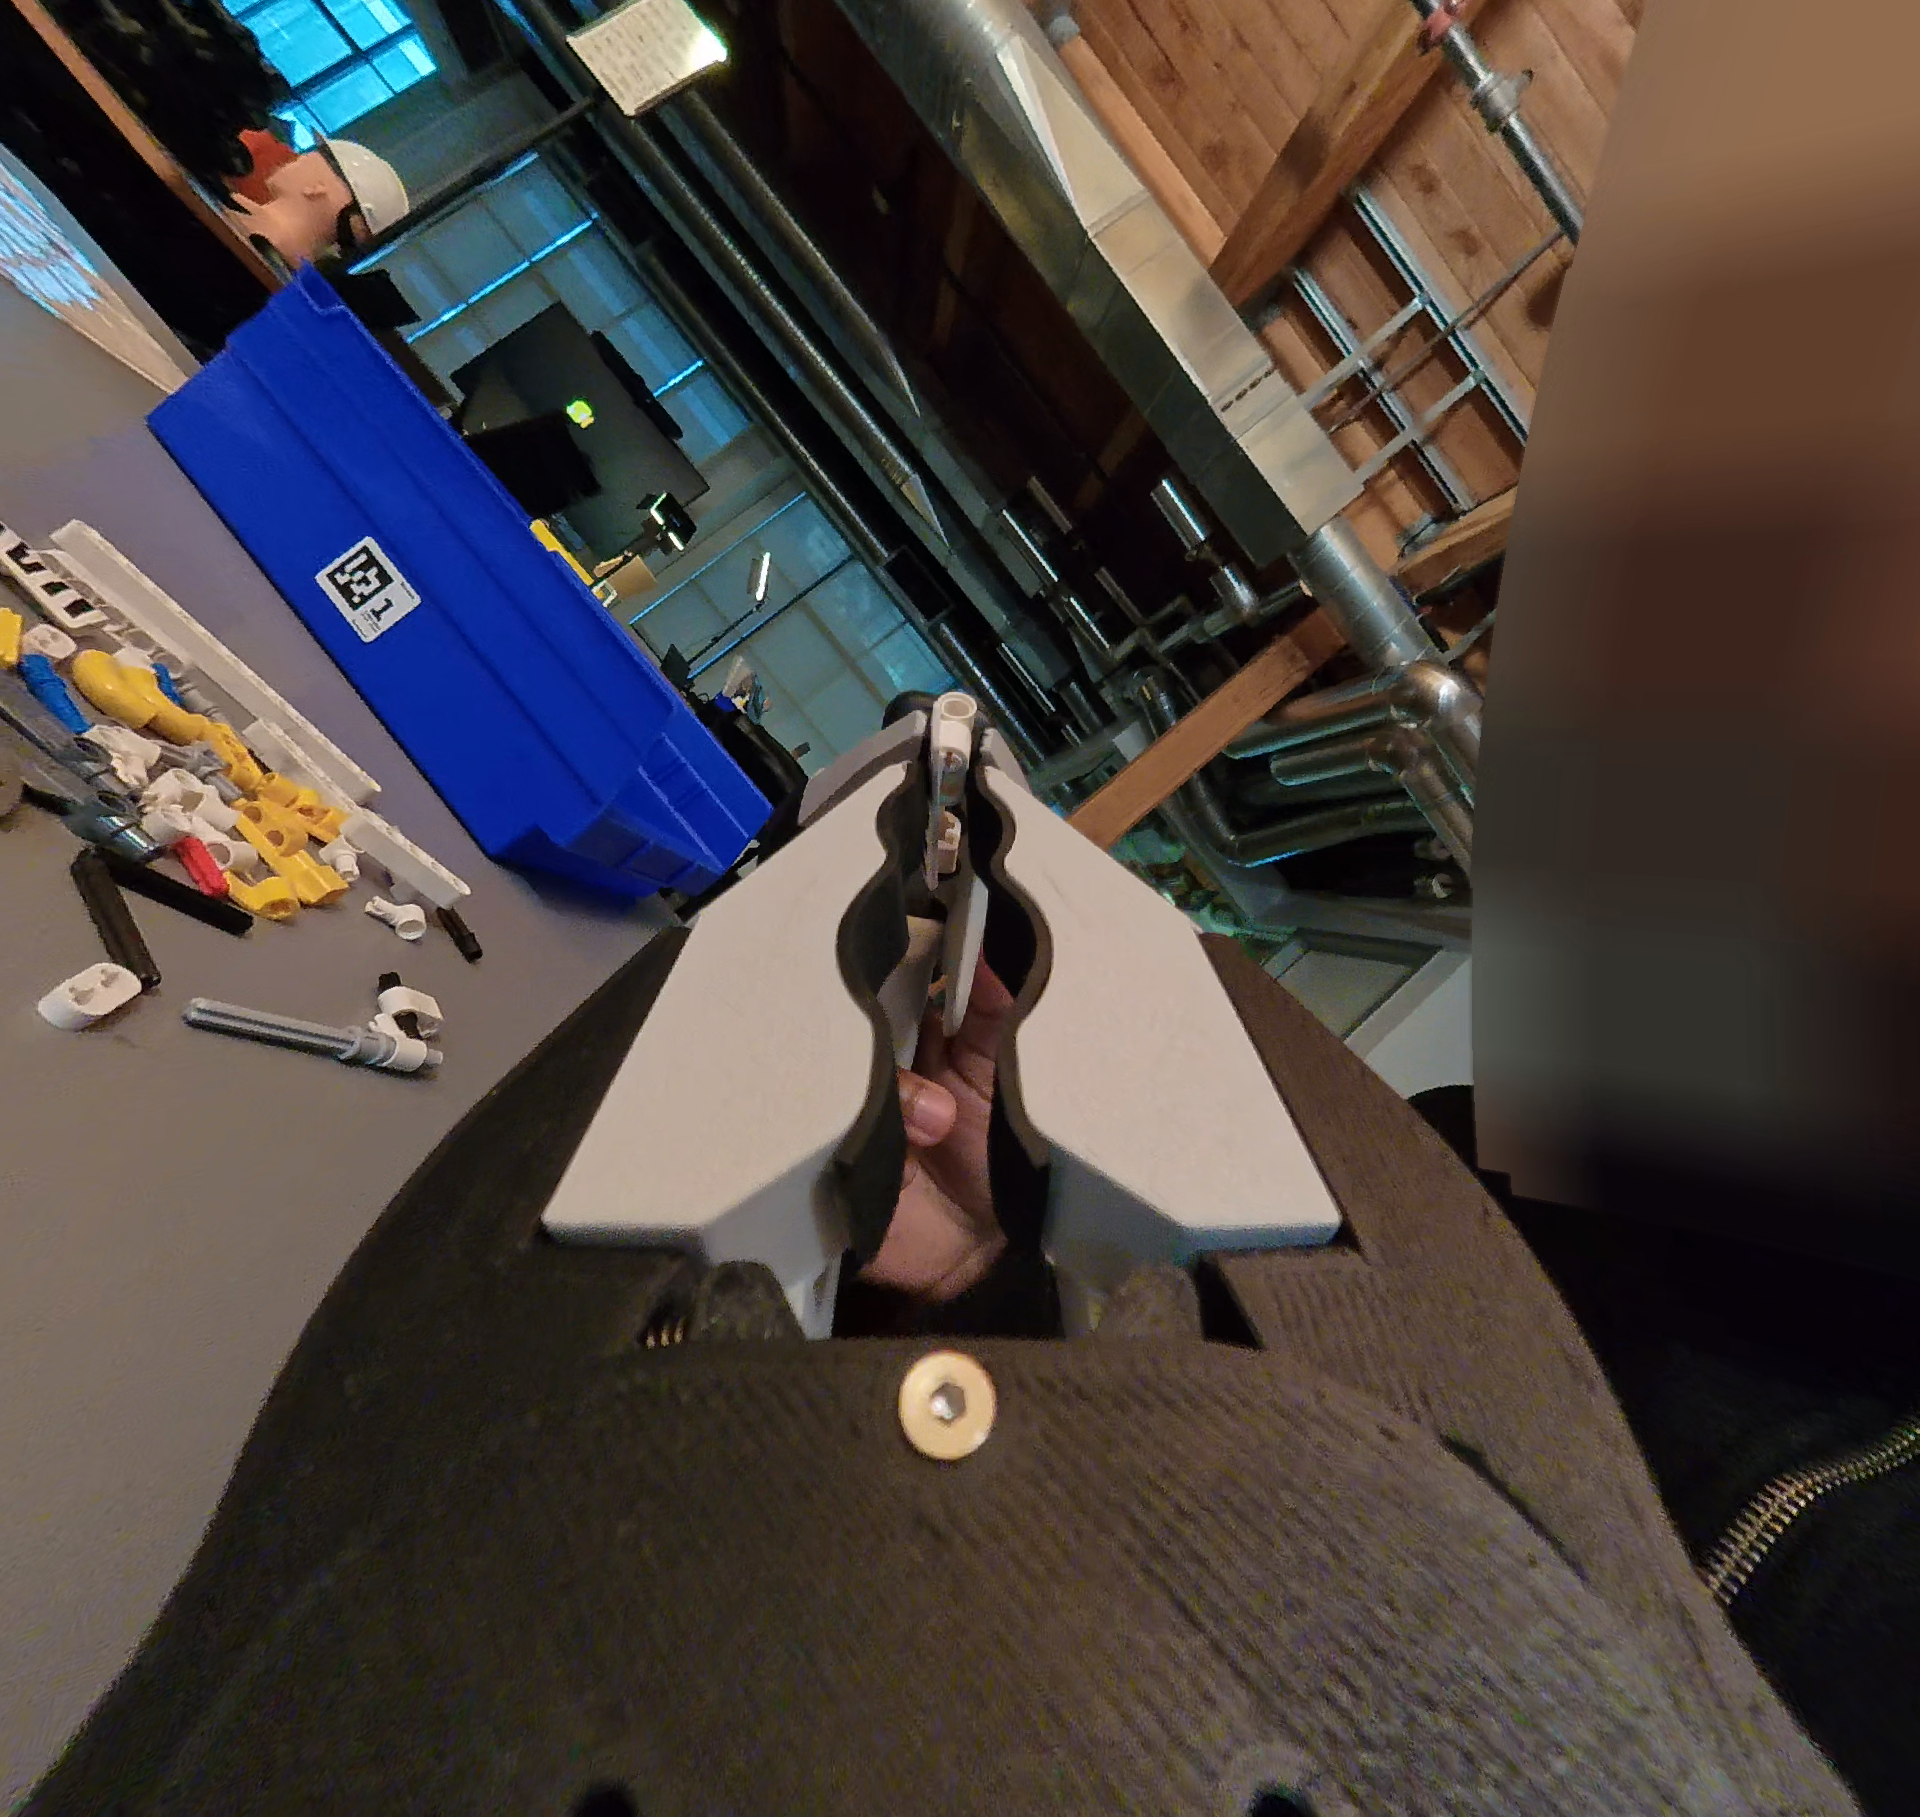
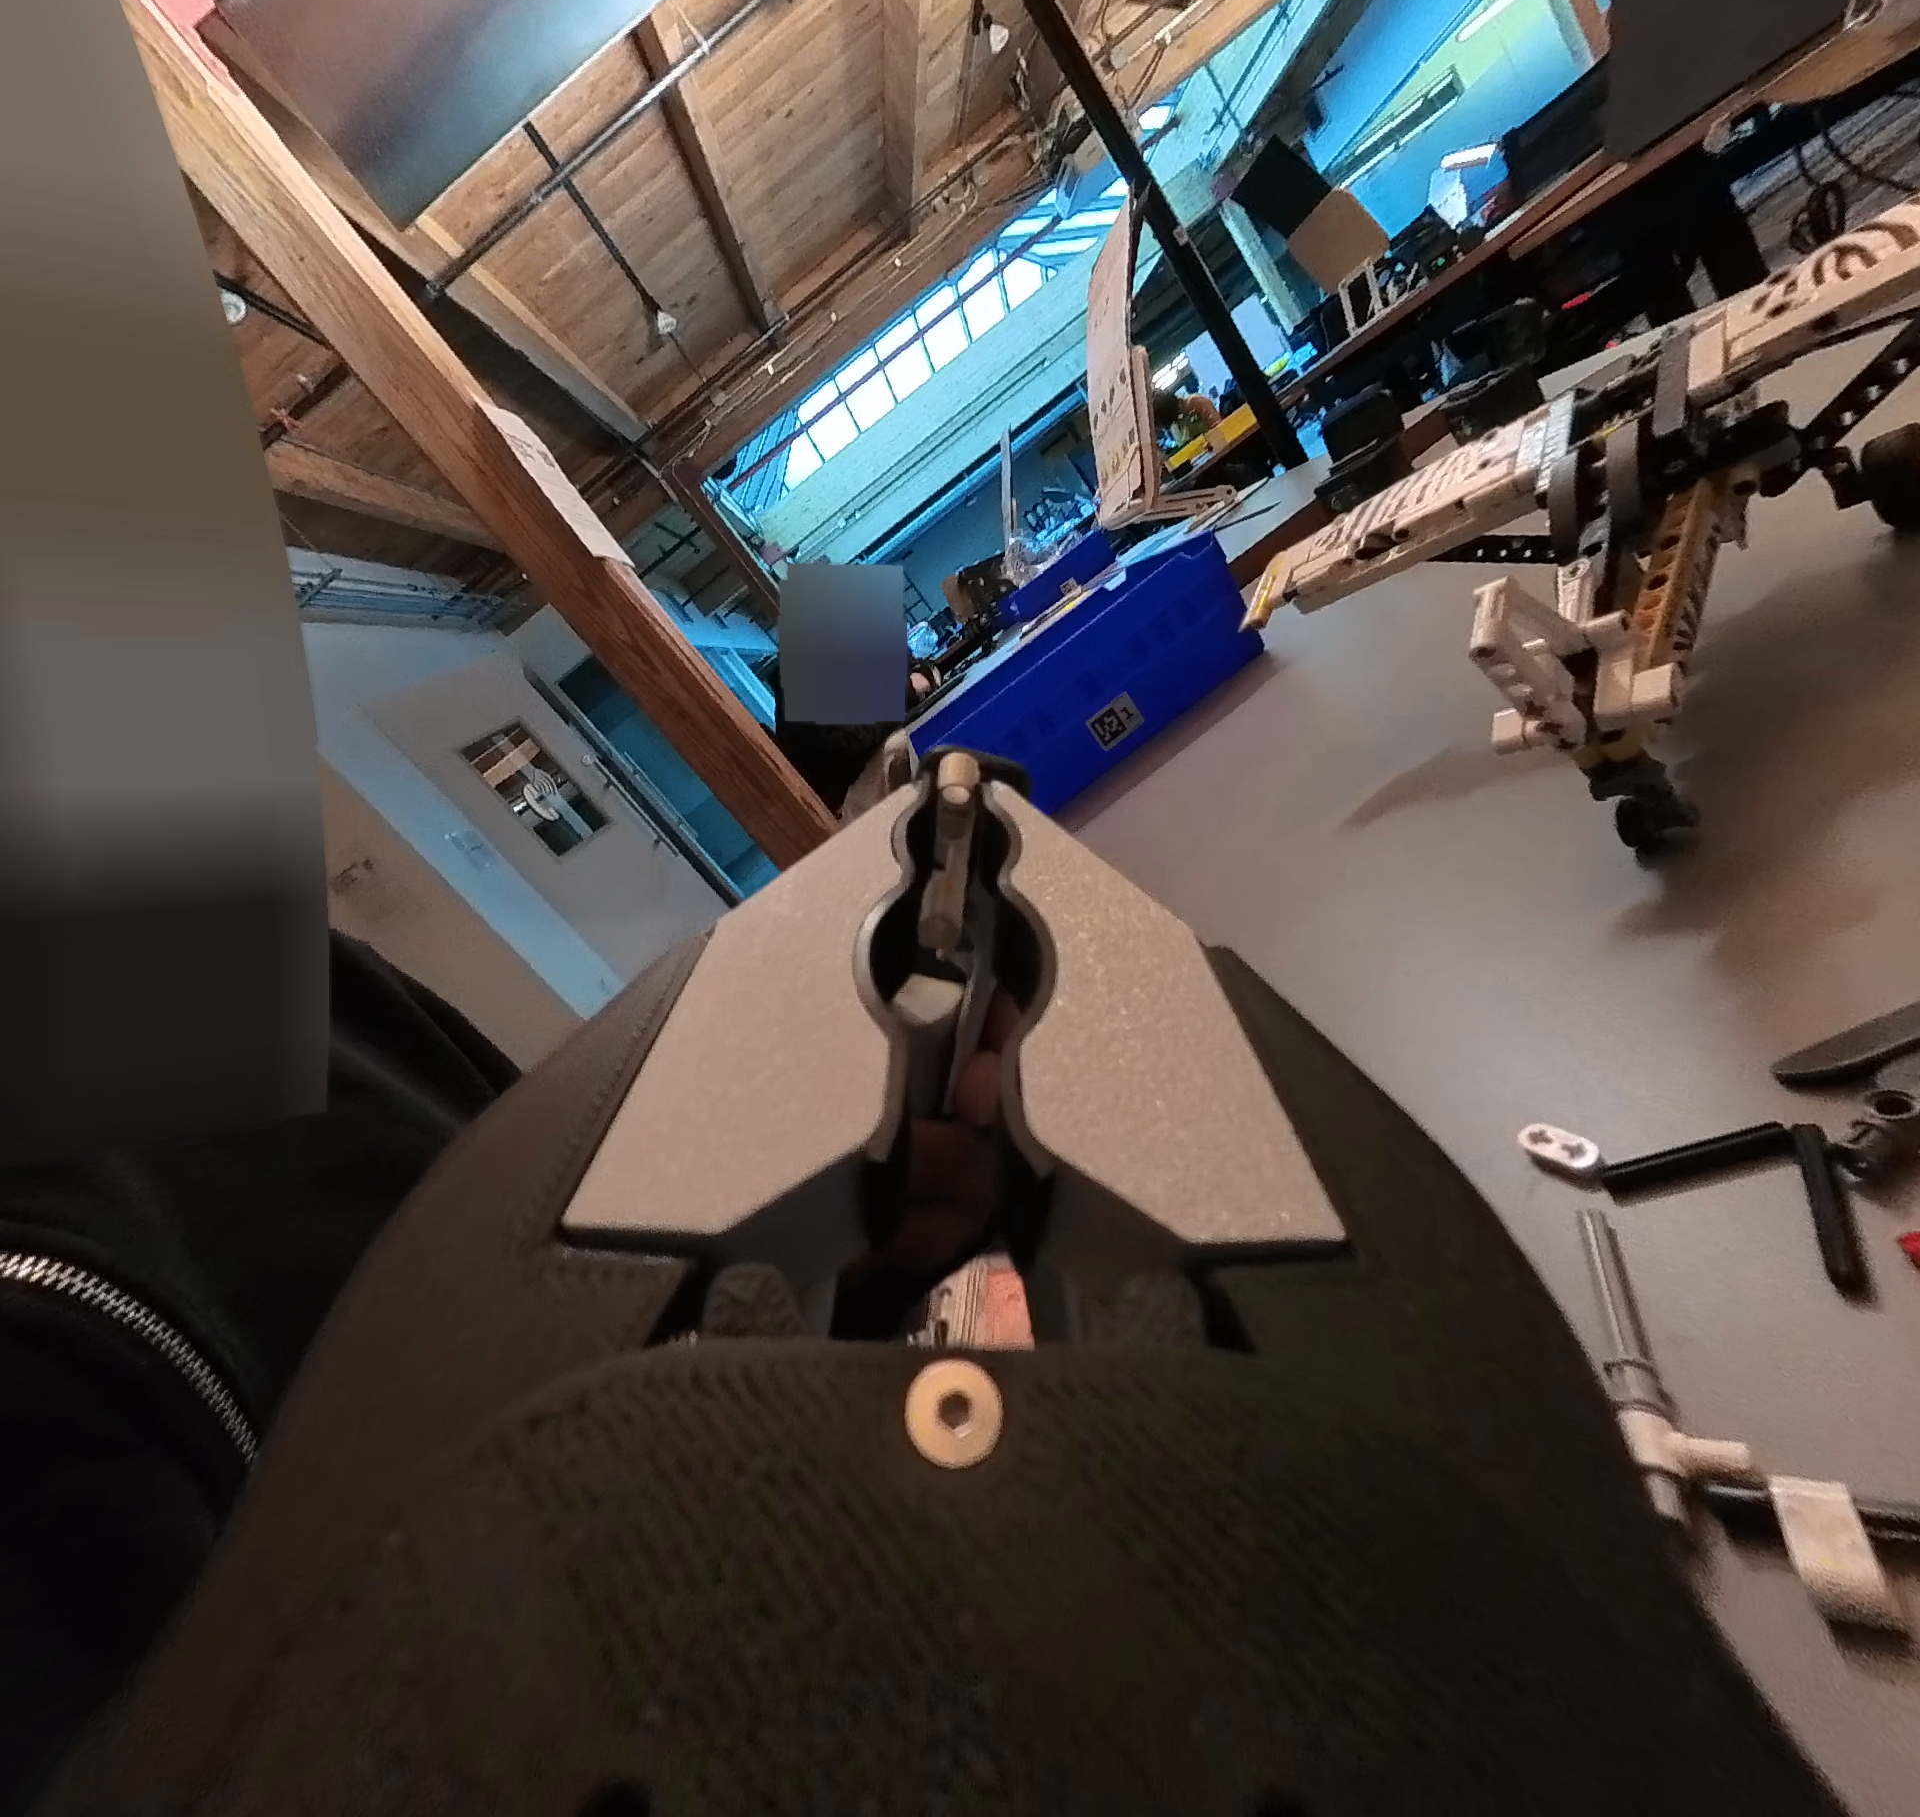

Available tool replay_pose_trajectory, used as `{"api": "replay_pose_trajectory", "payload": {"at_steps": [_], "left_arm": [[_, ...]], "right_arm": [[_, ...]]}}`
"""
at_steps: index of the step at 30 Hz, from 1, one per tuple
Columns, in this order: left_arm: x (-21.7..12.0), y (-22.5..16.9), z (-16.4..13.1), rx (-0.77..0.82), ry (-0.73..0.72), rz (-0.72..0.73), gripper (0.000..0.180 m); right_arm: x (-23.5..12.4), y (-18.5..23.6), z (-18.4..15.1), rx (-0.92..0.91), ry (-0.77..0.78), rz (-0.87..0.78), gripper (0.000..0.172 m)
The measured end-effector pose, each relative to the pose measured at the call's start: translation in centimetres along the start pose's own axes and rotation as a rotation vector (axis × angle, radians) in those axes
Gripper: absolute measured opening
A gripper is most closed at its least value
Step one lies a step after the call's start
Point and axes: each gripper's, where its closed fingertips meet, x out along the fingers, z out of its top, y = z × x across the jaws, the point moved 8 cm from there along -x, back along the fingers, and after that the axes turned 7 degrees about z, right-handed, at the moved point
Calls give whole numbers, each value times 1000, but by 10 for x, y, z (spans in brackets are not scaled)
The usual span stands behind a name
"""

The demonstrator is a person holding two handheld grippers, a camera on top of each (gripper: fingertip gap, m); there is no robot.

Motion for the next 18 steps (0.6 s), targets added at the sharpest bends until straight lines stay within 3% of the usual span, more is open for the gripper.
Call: {"api": "replay_pose_trajectory", "payload": {"at_steps": [14,18], "left_arm": [[-7,-1,1,82,83,11,13],[-8,2,2,80,79,30,7]], "right_arm": [[-2,-3,-1,67,131,13,4],[-2,-4,-3,84,151,8,5]]}}
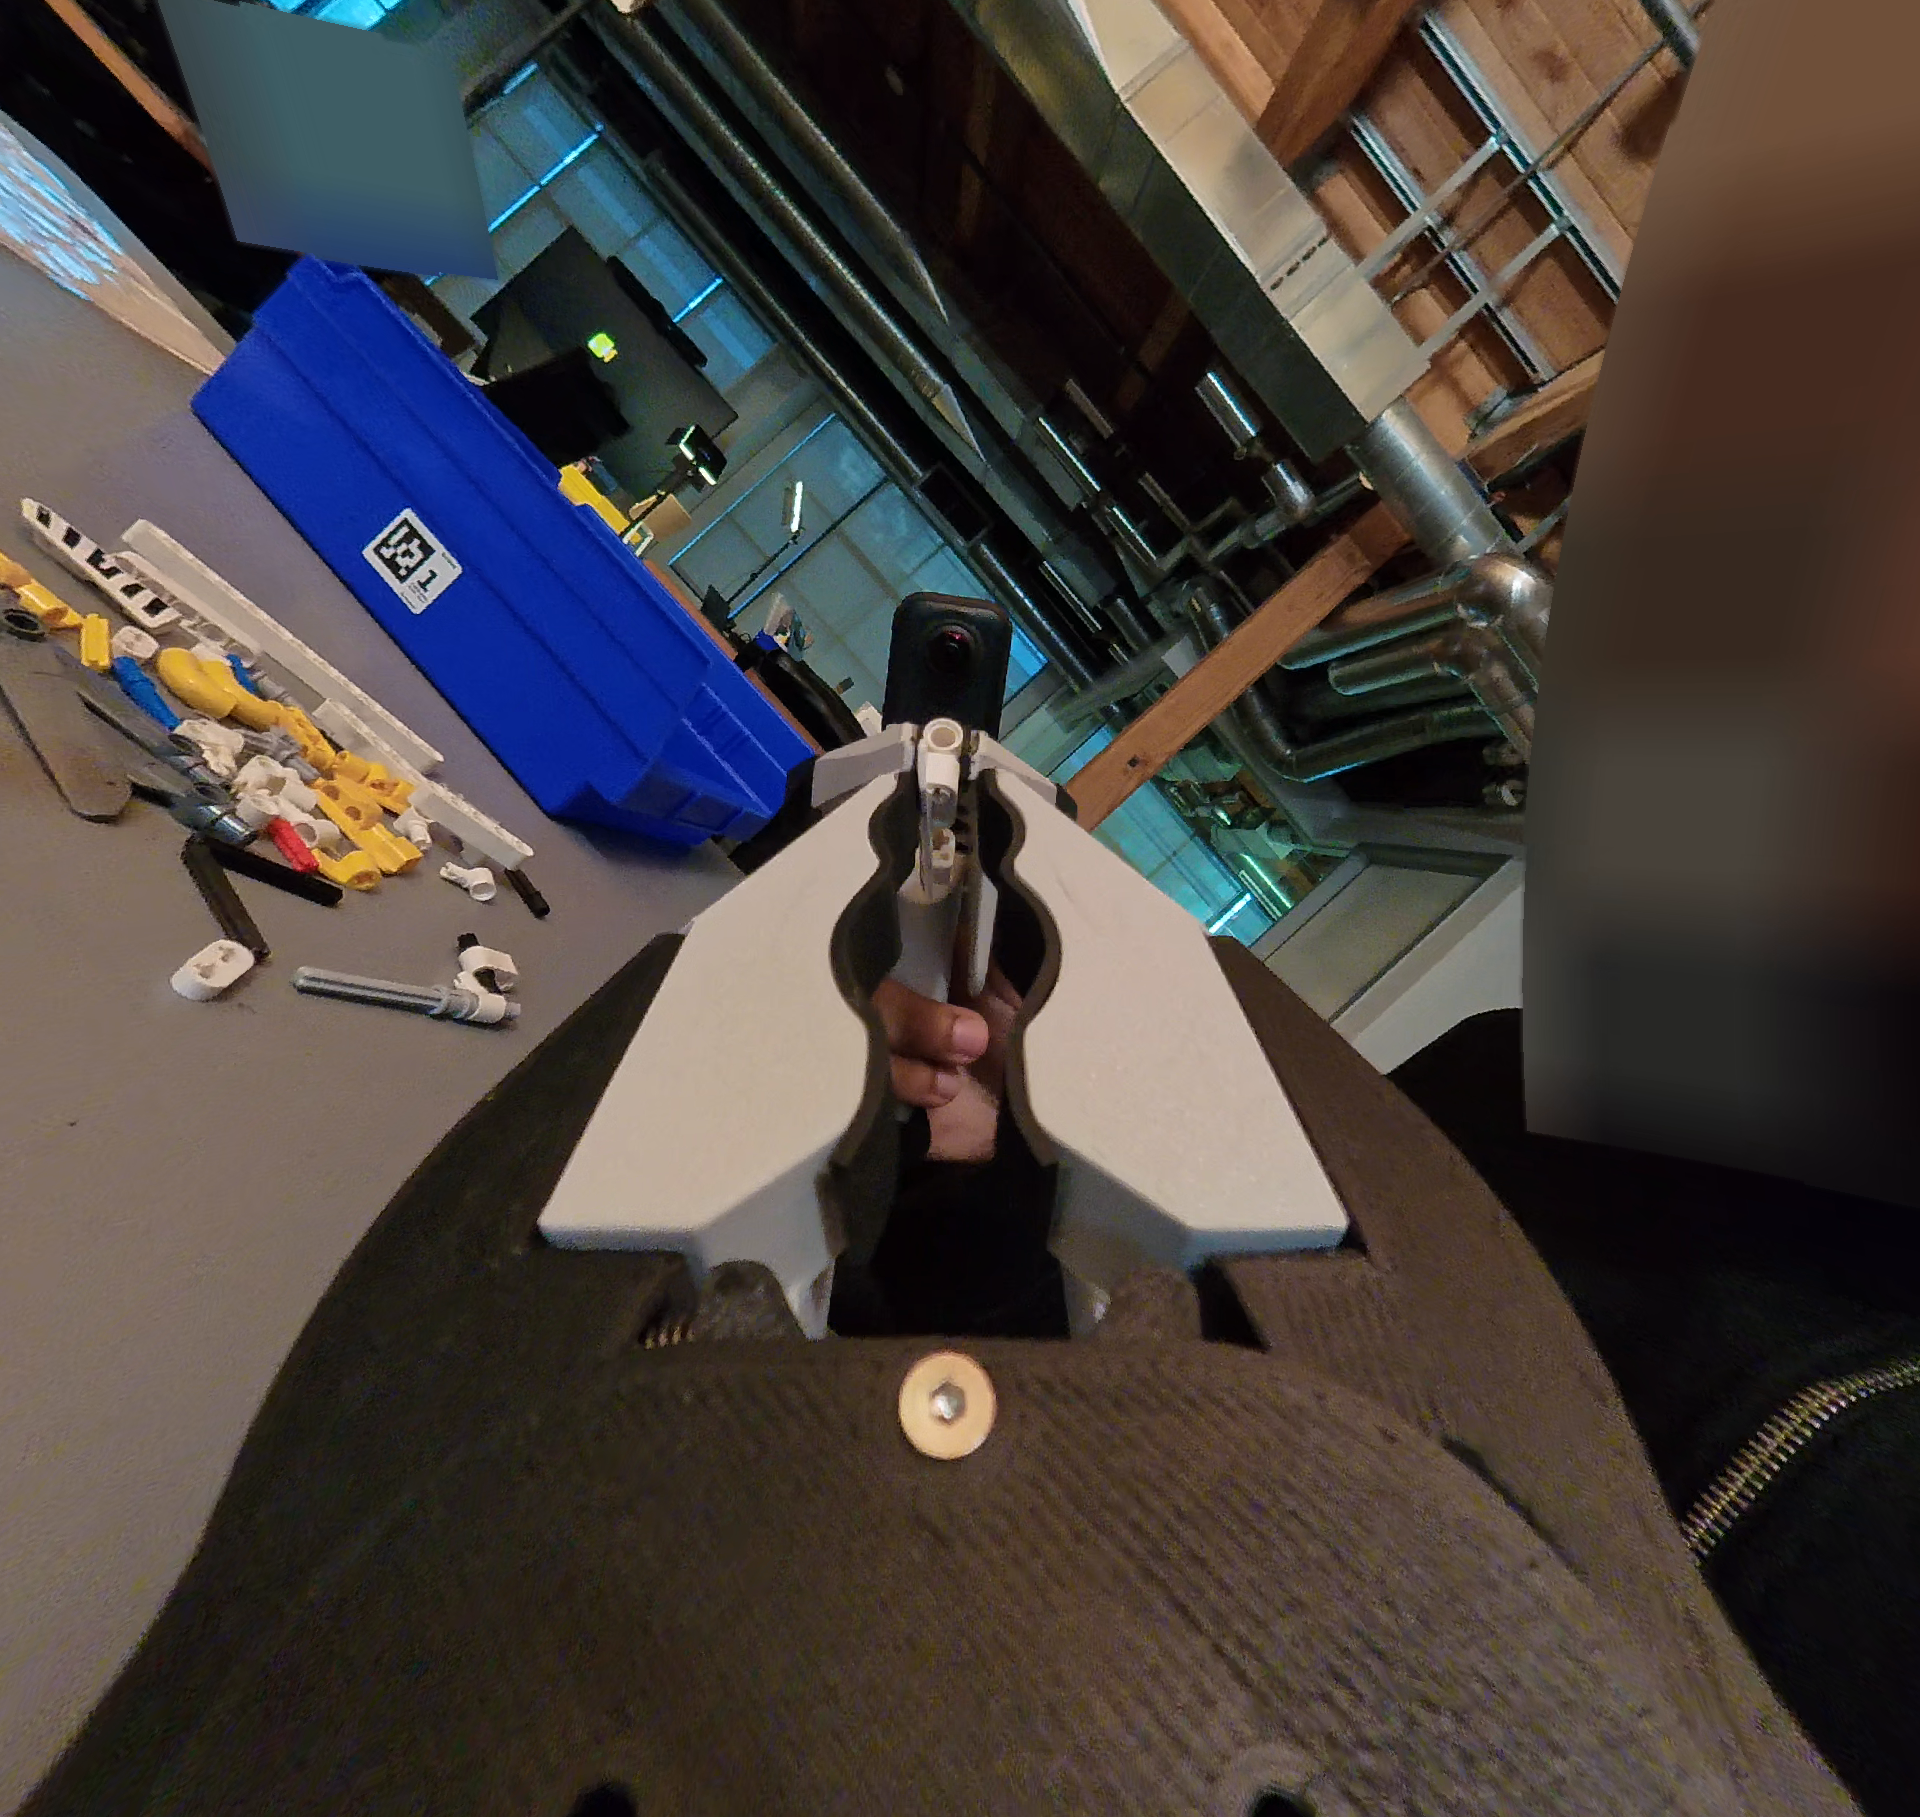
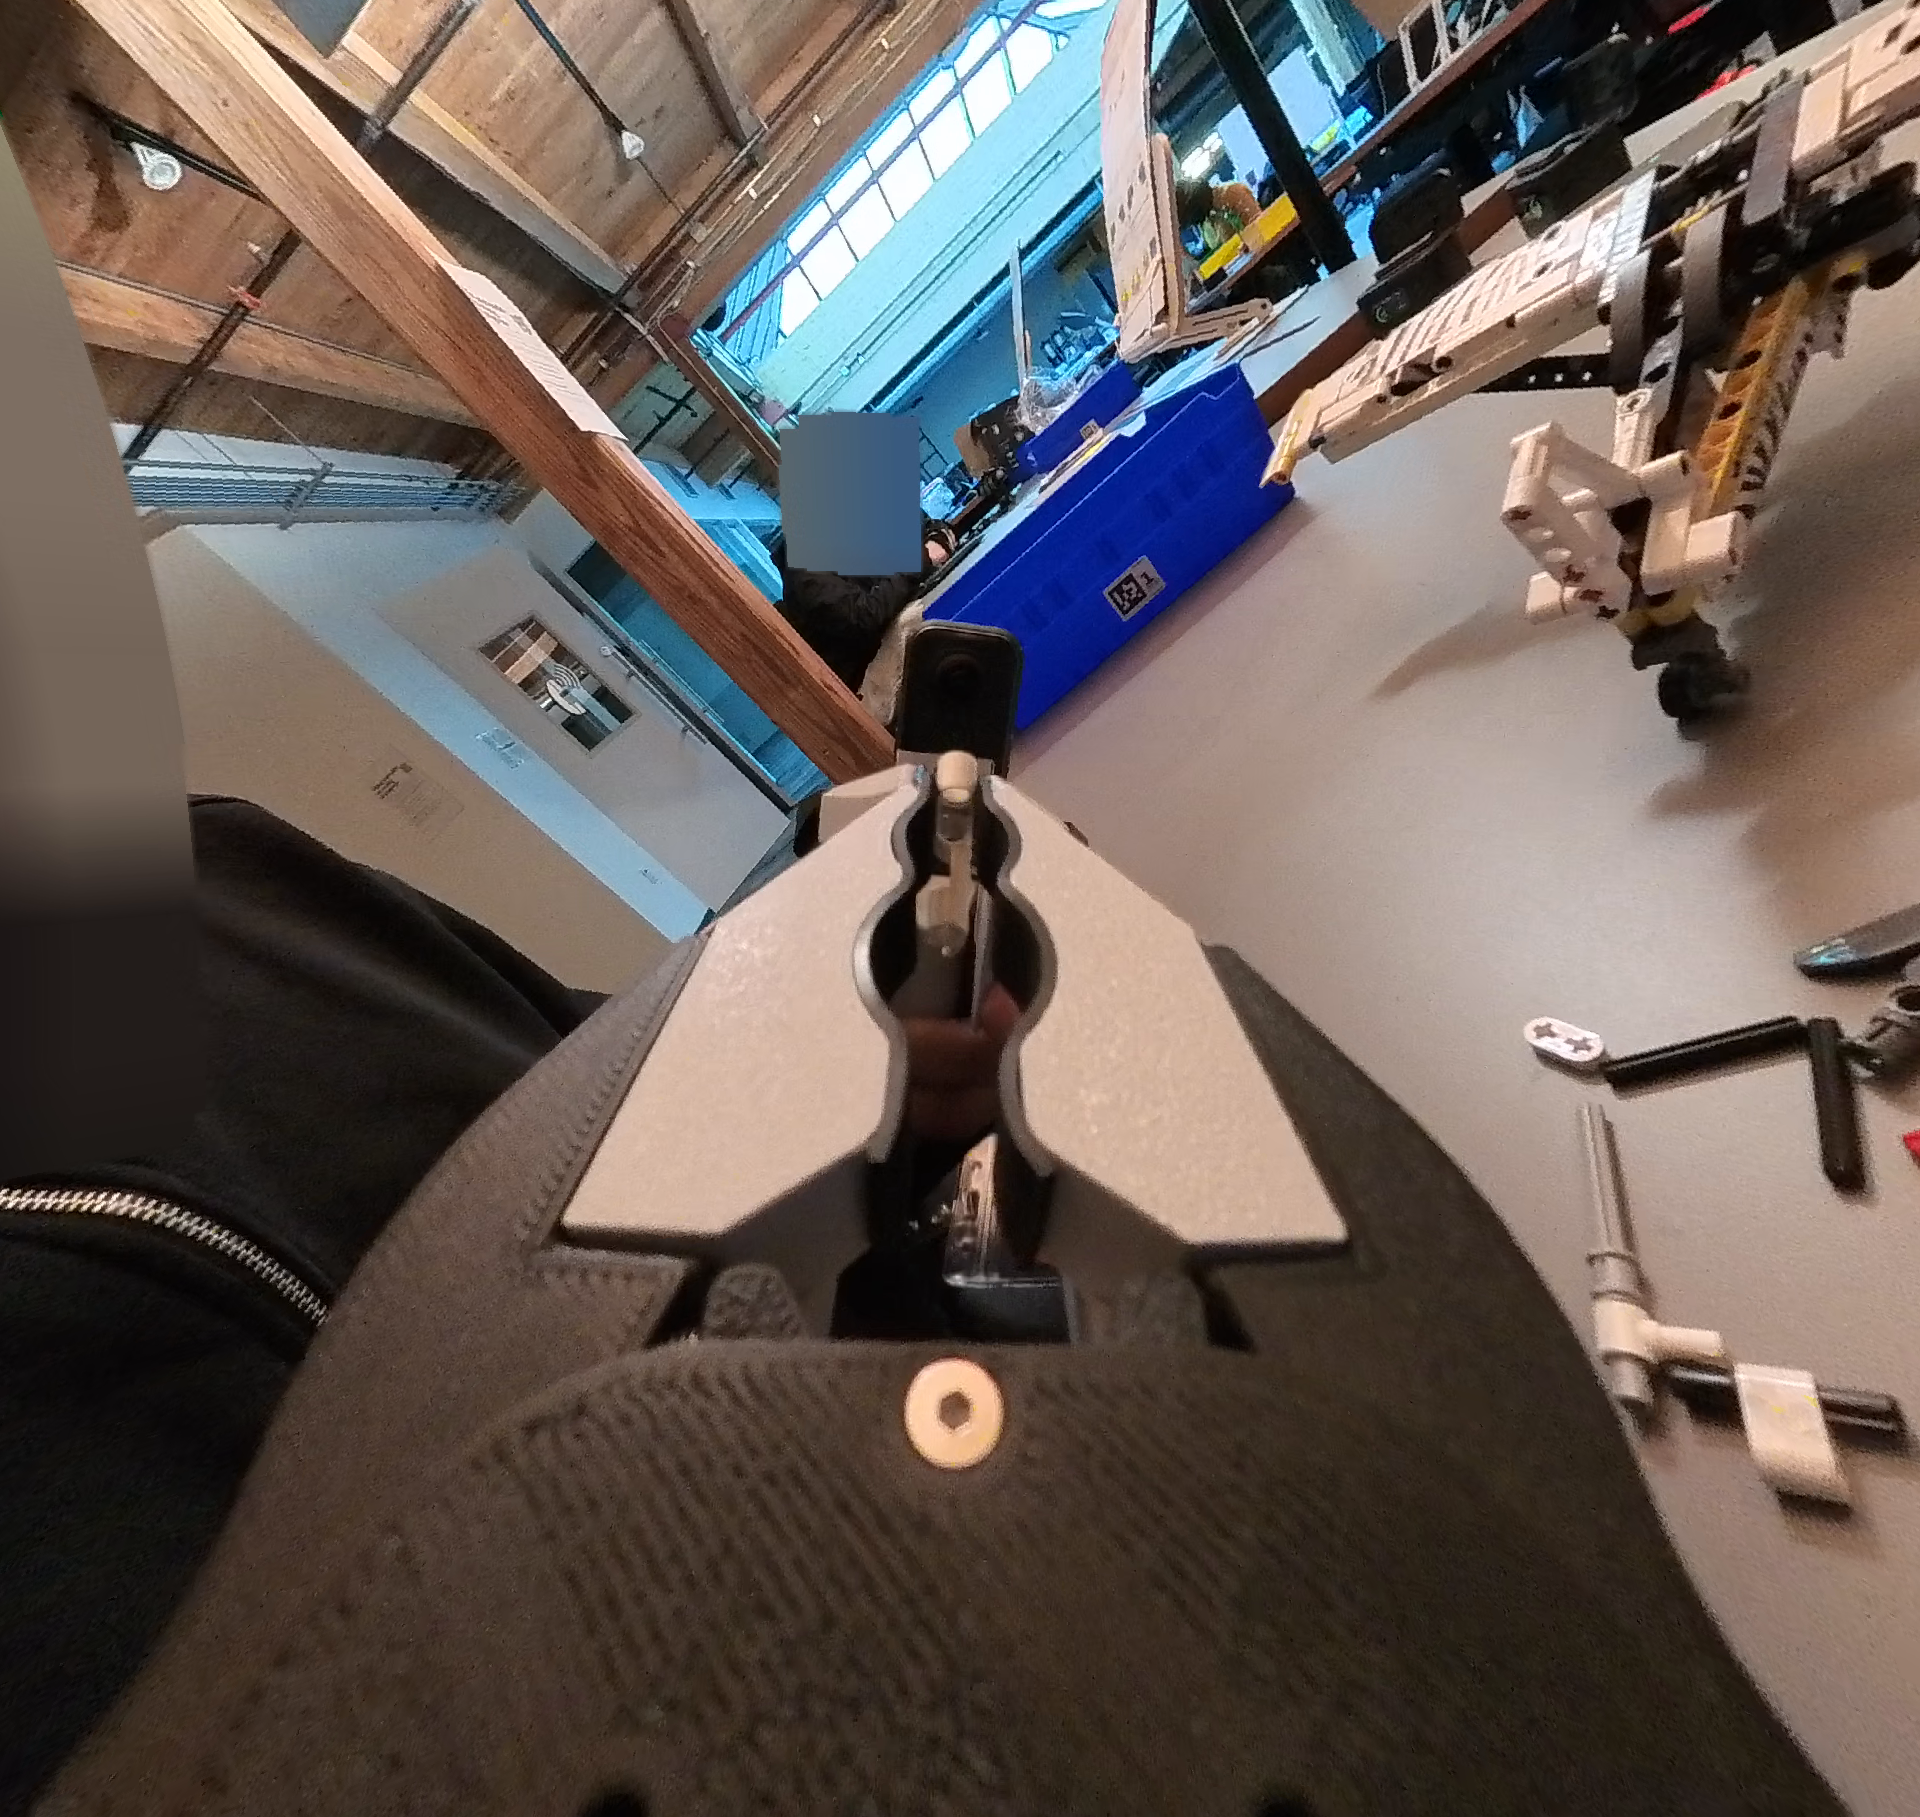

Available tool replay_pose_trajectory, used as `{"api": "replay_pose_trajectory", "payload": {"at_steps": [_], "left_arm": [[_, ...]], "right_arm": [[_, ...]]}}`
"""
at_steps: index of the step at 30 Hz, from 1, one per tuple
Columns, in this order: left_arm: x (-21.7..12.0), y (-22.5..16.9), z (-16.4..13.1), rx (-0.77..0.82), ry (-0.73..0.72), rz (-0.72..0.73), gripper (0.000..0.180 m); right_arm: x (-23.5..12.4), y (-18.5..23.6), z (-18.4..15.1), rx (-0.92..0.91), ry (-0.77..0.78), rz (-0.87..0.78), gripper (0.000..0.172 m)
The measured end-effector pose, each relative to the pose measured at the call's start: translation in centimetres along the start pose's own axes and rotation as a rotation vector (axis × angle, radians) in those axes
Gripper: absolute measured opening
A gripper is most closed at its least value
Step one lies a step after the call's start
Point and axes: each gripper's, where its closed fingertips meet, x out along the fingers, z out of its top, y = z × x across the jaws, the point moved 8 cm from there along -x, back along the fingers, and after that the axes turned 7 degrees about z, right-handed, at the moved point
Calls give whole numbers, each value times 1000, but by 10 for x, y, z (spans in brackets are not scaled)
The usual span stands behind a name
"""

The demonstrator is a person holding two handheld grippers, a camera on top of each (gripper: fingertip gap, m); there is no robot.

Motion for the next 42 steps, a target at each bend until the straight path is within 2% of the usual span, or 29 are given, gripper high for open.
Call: {"api": "replay_pose_trajectory", "payload": {"at_steps": [12,26,29,32,40,42], "left_arm": [[3,1,-7,-41,12,-20,4],[-1,2,-4,14,36,35,4],[-1,0,-5,53,56,41,3],[0,0,-5,61,61,53,4],[-1,3,-8,47,92,63,4],[0,2,-8,43,94,63,4]], "right_arm": [[0,1,0,-15,-26,8,5],[-3,0,-2,-30,-1,0,5],[-3,-2,-3,-29,18,-17,15],[-3,0,-3,-33,21,2,5],[-2,-1,-5,-49,45,-2,4],[-3,1,-4,-105,31,-31,4]]}}
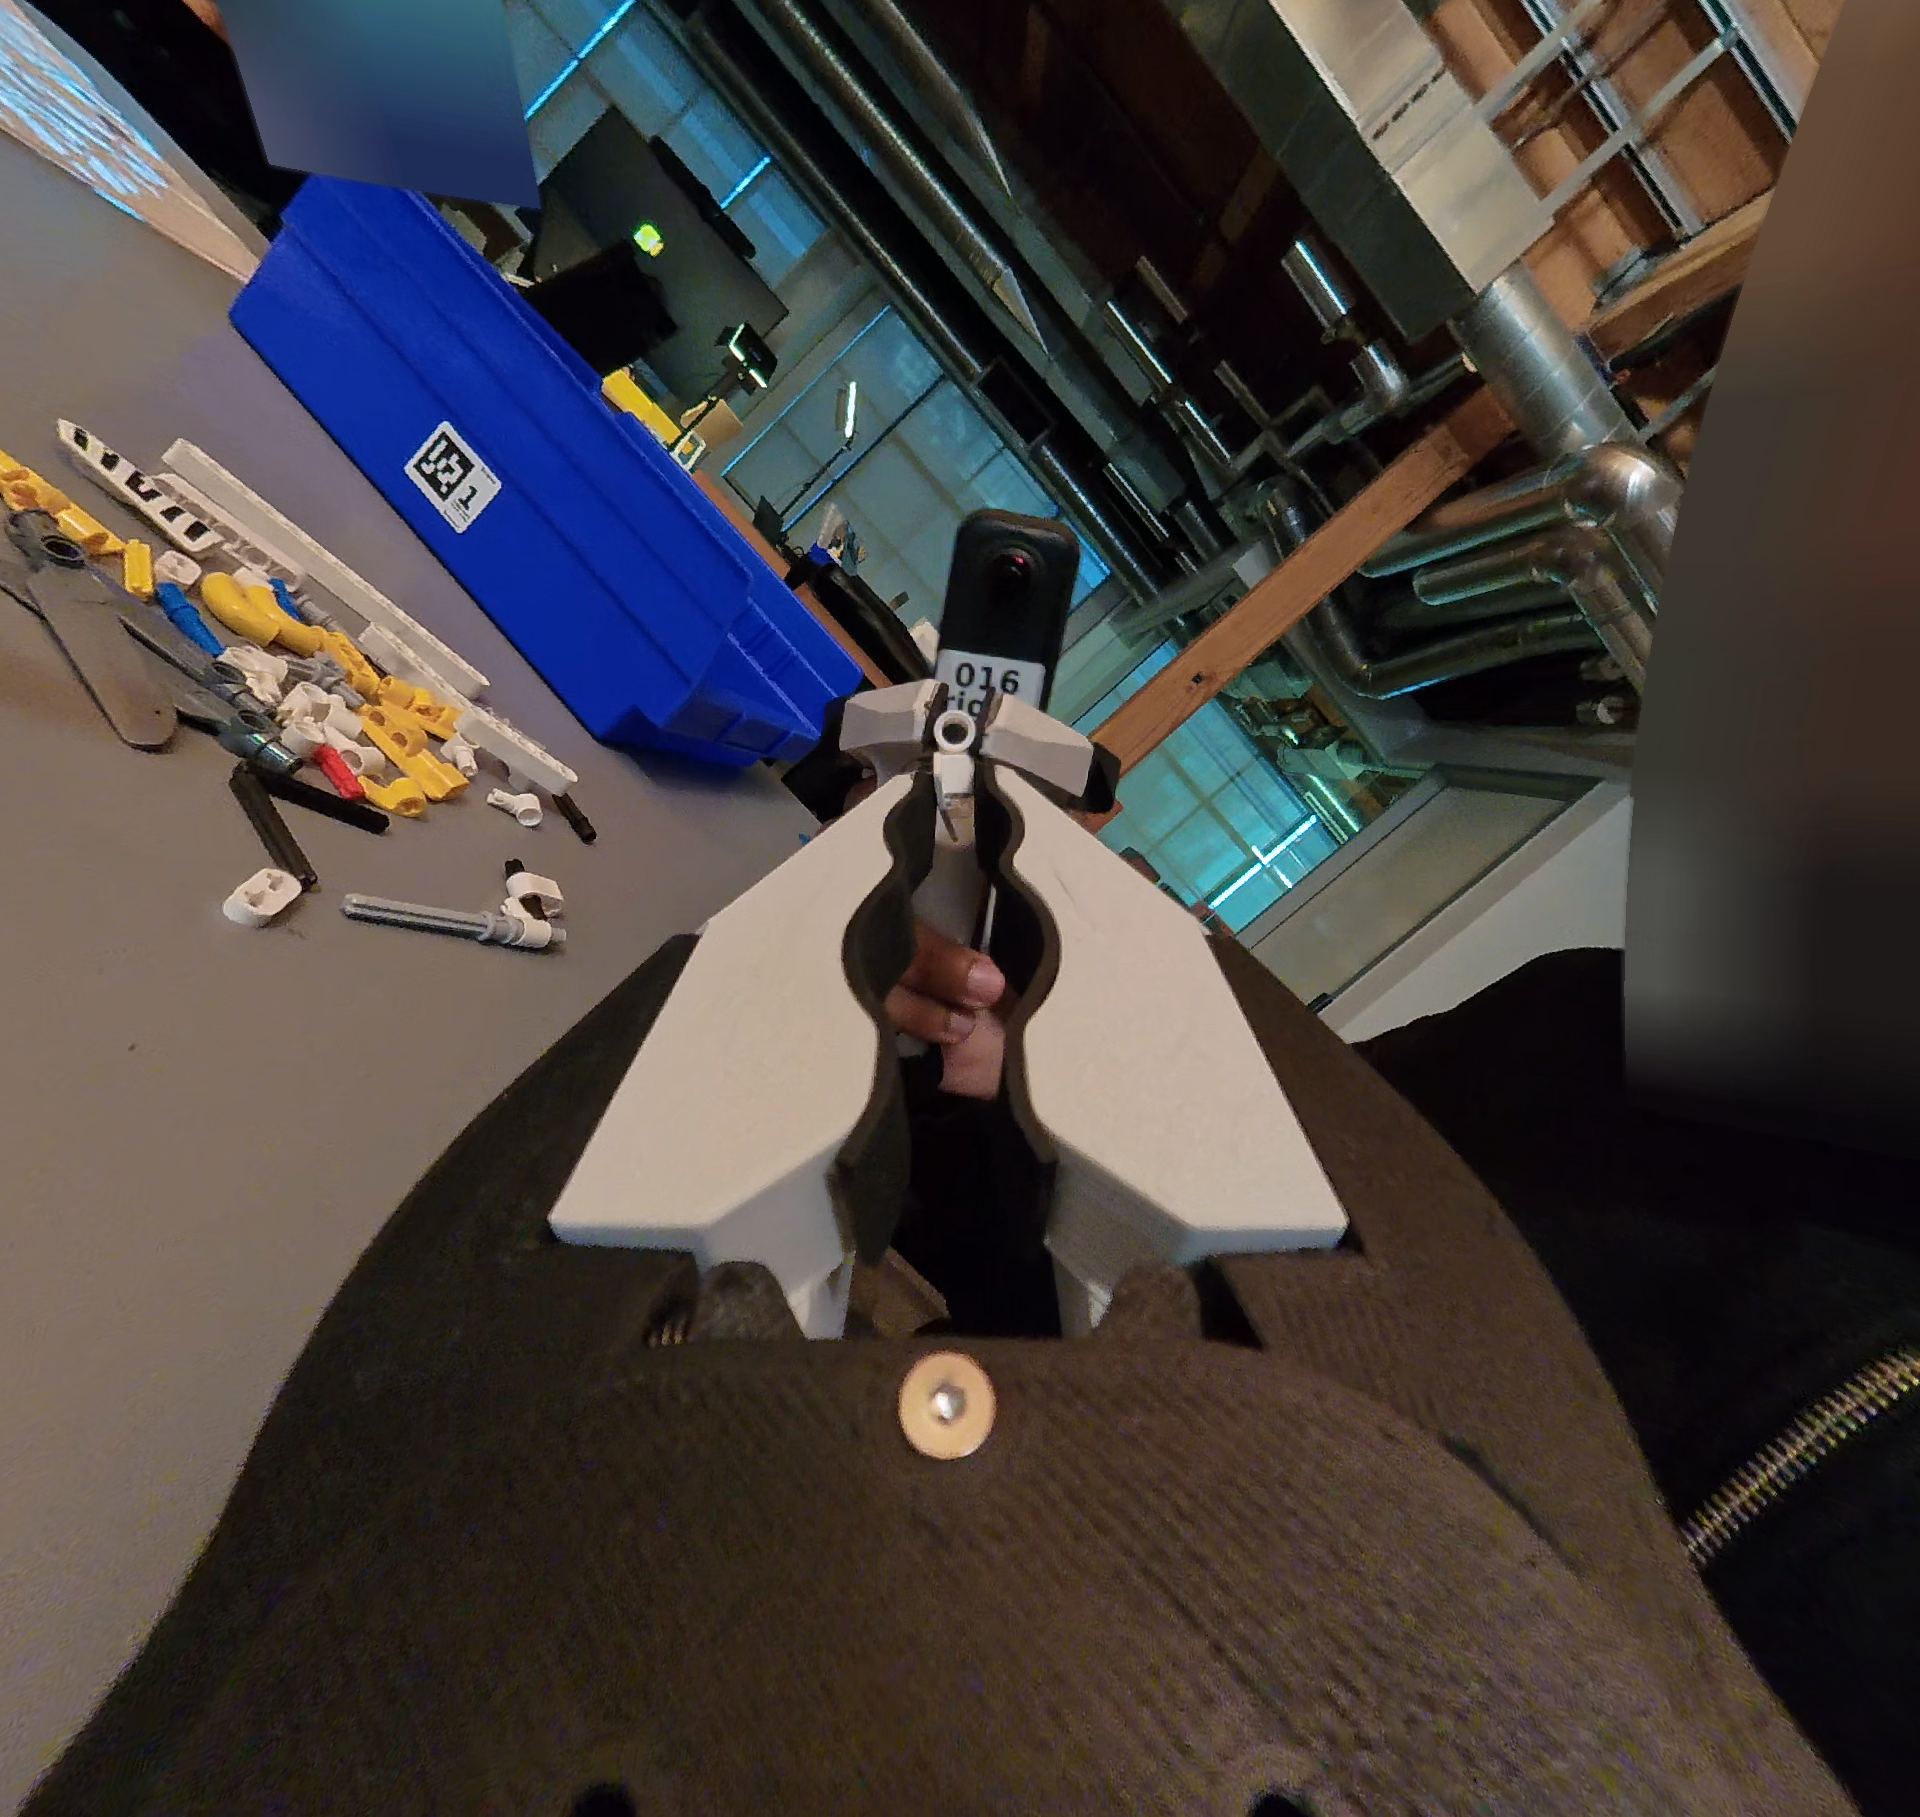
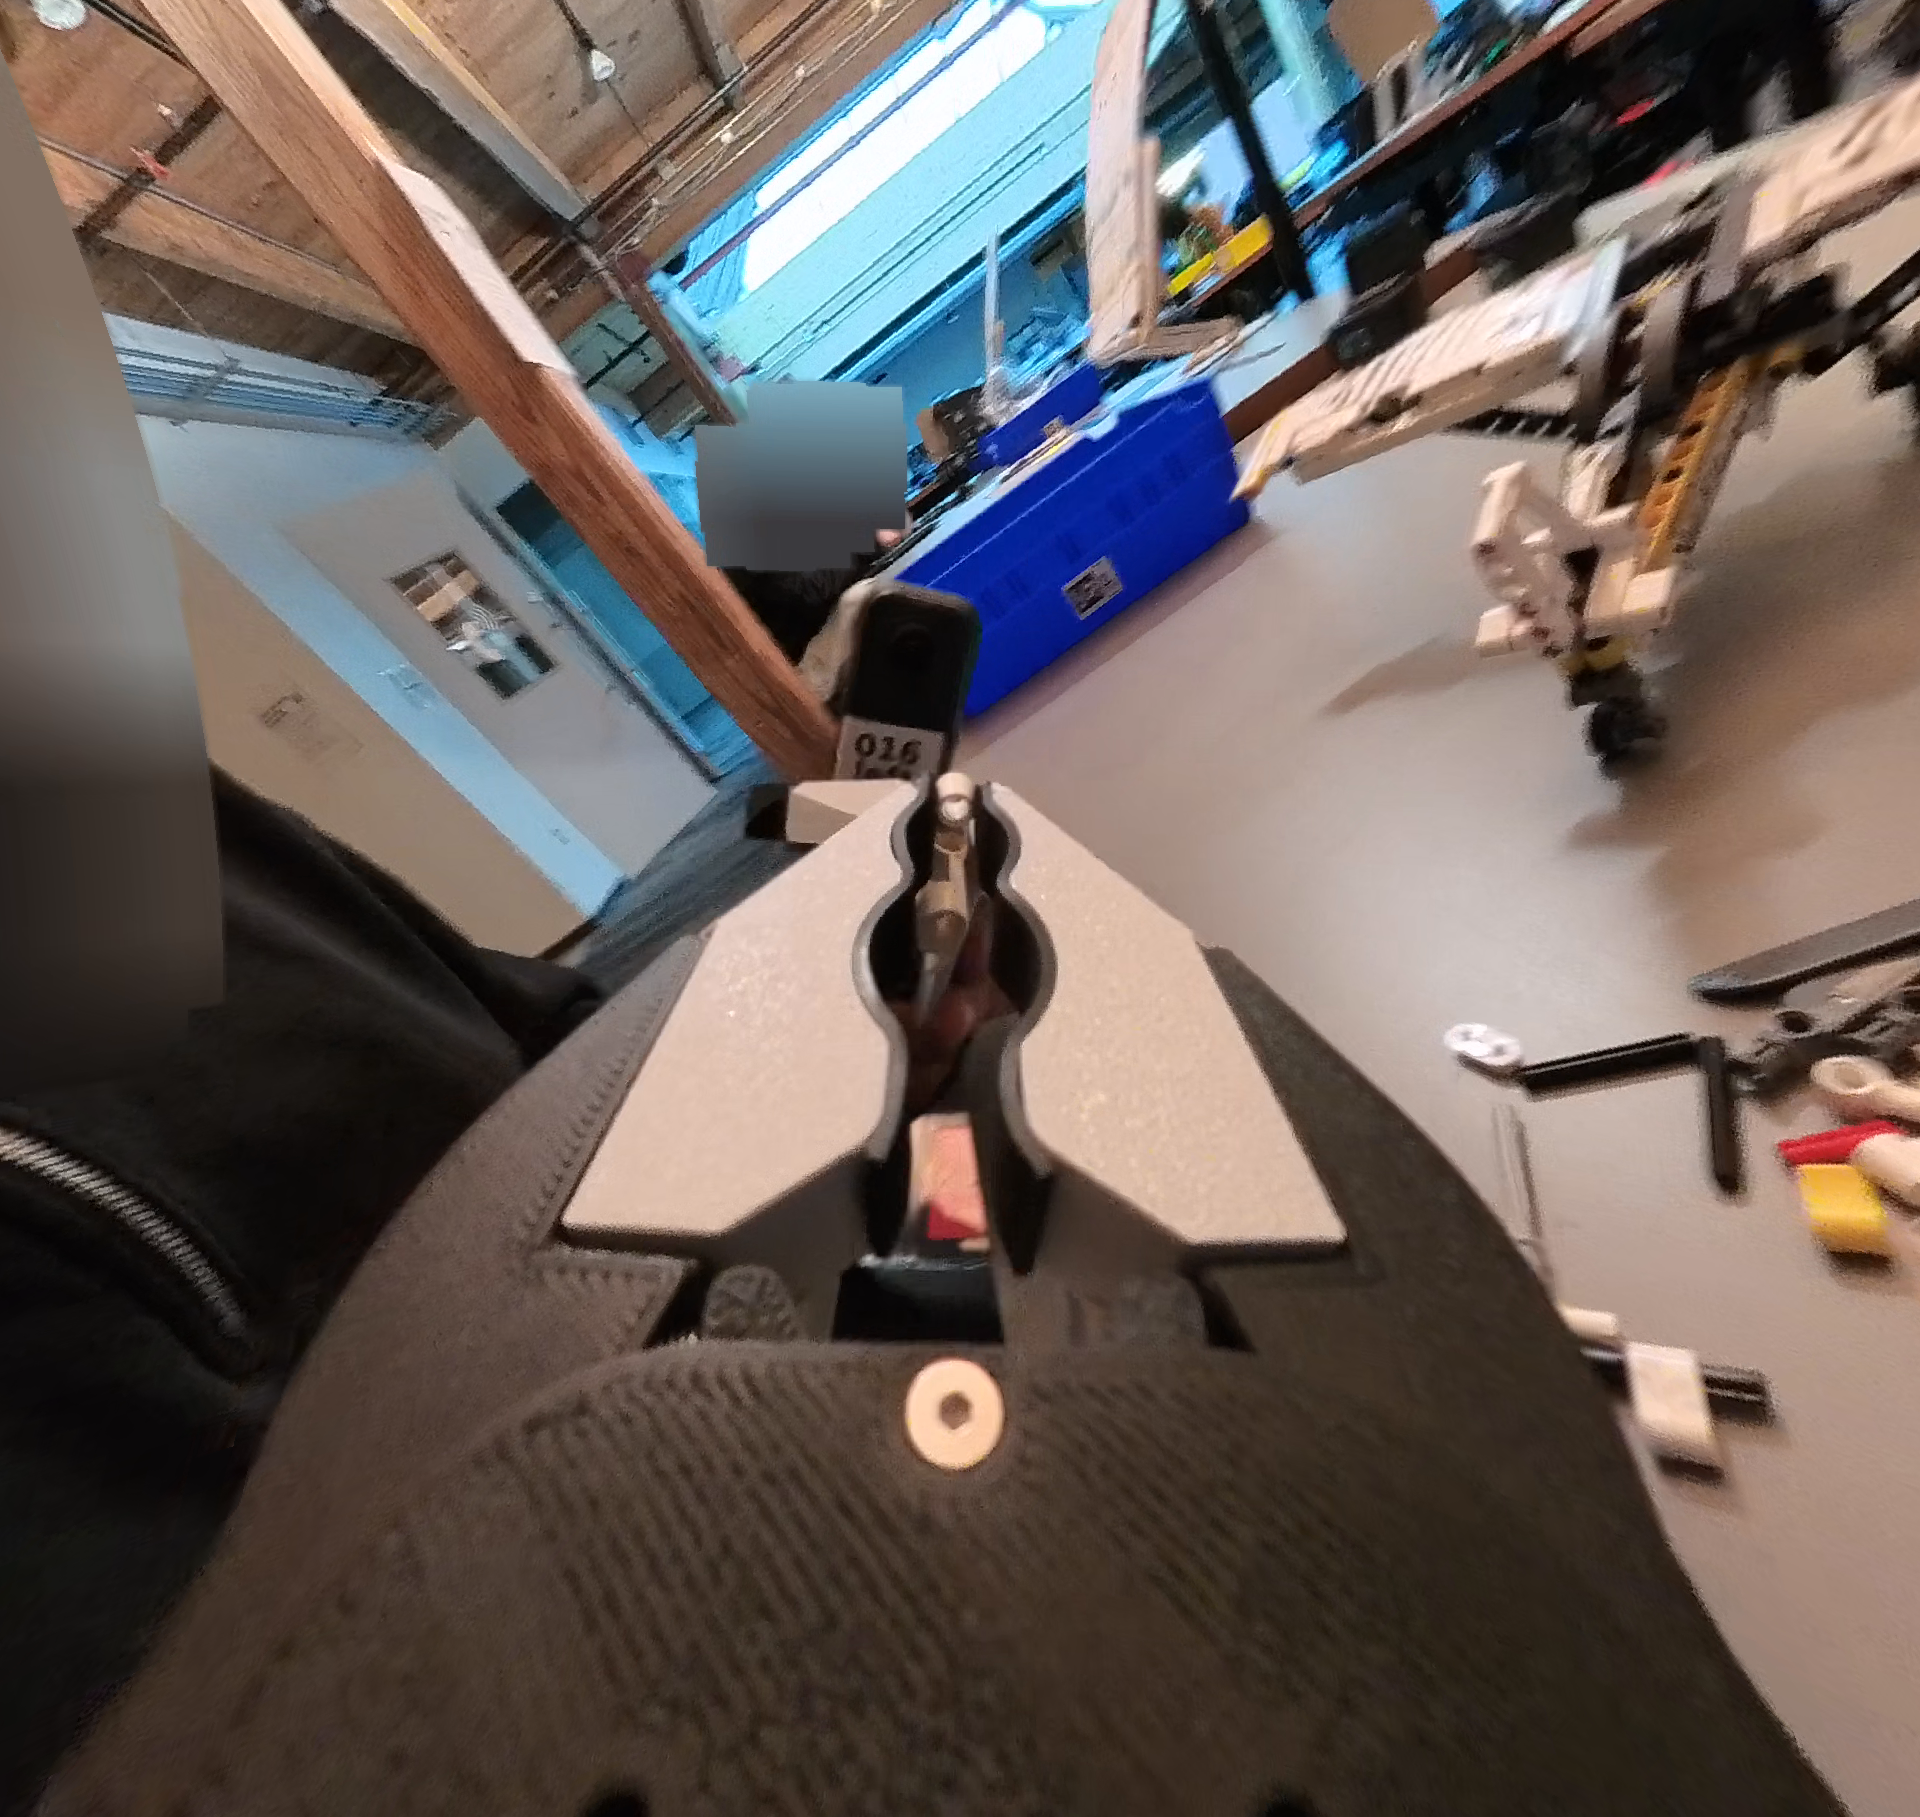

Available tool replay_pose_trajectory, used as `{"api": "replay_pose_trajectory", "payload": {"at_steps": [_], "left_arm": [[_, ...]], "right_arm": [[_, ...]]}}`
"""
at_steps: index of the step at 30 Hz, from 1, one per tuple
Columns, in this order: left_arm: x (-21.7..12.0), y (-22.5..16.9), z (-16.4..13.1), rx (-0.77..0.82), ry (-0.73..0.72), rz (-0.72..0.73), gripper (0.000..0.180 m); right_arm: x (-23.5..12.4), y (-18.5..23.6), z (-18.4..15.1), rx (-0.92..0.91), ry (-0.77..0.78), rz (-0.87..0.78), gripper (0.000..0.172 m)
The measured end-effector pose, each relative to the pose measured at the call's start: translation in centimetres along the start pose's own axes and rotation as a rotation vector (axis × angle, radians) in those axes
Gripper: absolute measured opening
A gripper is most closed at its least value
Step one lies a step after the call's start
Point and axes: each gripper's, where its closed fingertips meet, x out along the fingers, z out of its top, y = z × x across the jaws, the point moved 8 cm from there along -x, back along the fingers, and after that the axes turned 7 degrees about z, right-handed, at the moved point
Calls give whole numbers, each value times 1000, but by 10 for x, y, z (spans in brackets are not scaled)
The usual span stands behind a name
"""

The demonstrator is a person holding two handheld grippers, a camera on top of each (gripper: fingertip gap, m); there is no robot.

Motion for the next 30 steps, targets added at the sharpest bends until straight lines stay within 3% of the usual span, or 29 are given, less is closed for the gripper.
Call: {"api": "replay_pose_trajectory", "payload": {"at_steps": [3,11,12,14,15,17,18,21,25,27,30], "left_arm": [[4,-3,3,-33,-30,-13,5],[12,-12,2,-81,-112,-40,6],[13,-14,3,-81,-105,-49,5],[17,-14,-21,4,46,-4,6],[15,-14,-30,-26,34,0,5],[4,-7,-26,-231,-80,-59,5],[-1,1,-20,-253,-112,-45,5],[-9,5,-2,-148,-91,50,5],[-1,-3,12,176,-8,293,5],[8,1,19,267,30,361,5],[23,22,29,257,98,402,5]], "right_arm": [[0,5,4,-64,-72,-58,4],[-4,10,10,-31,-199,-46,4],[-11,9,16,-25,-293,-74,4],[-56,6,43,-12,-545,-99,4],[-73,7,53,-43,-567,-135,4],[-73,13,56,-132,-467,-248,4],[-66,15,53,-162,-403,-289,5],[-54,-7,42,-192,-202,-464,5],[-61,-60,14,-12,90,-710,5],[-64,-73,5,-7,144,-796,5],[-66,-78,4,-22,158,-856,5]]}}
